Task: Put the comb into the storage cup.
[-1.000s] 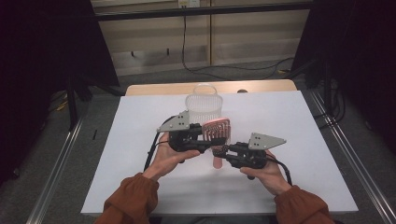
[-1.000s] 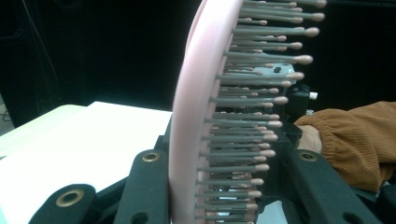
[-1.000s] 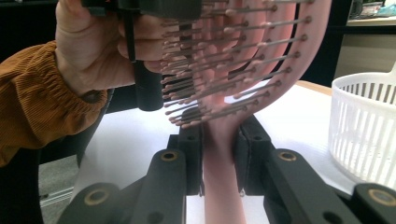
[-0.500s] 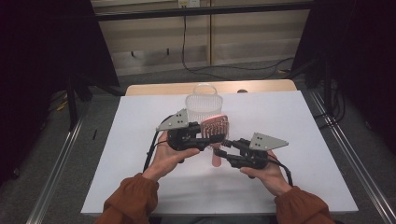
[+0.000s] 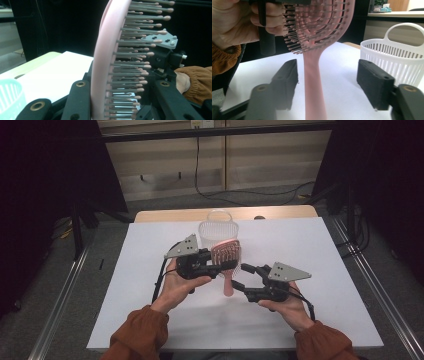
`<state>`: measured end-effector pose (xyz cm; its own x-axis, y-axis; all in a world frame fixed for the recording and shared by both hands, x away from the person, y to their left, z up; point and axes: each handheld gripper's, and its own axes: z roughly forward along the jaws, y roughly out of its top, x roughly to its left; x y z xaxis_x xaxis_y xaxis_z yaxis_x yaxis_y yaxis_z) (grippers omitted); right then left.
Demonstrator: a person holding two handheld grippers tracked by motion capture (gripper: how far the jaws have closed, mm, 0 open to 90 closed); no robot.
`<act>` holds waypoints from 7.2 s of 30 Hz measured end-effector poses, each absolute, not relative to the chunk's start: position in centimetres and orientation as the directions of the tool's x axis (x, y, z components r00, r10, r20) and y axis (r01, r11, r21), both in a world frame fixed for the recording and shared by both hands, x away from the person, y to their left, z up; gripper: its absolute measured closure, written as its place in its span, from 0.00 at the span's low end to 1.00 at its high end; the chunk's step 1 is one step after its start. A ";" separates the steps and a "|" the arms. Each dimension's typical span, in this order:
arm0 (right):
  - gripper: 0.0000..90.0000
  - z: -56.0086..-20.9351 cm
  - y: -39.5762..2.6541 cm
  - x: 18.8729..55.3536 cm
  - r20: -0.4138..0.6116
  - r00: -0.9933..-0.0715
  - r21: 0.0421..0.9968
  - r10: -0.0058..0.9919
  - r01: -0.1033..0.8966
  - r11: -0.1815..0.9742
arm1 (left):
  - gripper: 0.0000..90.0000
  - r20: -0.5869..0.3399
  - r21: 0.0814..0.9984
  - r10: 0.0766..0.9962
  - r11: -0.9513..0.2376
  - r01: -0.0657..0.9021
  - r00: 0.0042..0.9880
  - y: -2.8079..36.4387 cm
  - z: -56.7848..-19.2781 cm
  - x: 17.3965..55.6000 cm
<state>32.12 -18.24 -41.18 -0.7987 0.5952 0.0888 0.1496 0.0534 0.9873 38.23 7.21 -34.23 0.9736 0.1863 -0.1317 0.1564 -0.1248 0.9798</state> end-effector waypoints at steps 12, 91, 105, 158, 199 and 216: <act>0.18 -41.2 -18.7 31.9 0.068 -0.759 0.988 0.647 0.142 0.063 | 0.71 -0.124 0.981 0.227 -0.121 0.154 0.966 7.9 -34.0 38.4; 0.00 -42.9 -29.2 25.9 -0.027 -0.326 0.991 0.945 0.114 0.068 | 0.71 -0.158 0.980 0.495 -0.026 0.196 0.854 11.4 -31.3 42.8; 0.00 -43.0 -29.2 26.0 -0.029 -0.329 0.990 0.944 0.119 0.072 | 0.71 -0.125 0.984 0.534 -0.044 0.175 0.837 10.2 -29.4 44.3; 0.00 -43.1 -29.0 25.8 -0.037 -0.355 0.991 0.934 0.111 0.081 | 0.71 -0.056 0.994 0.621 -0.040 0.102 0.782 6.6 -27.9 50.1; 0.00 -43.2 -28.9 25.8 -0.042 -0.363 0.989 0.931 0.117 0.090 | 0.71 -0.102 0.983 0.675 -0.042 0.177 0.731 5.1 -33.4 51.5; 0.00 -43.4 -28.8 25.9 -0.042 -0.375 0.985 0.926 0.137 0.100 | 0.71 -0.132 0.974 0.672 -0.049 0.222 0.728 4.4 -35.7 51.5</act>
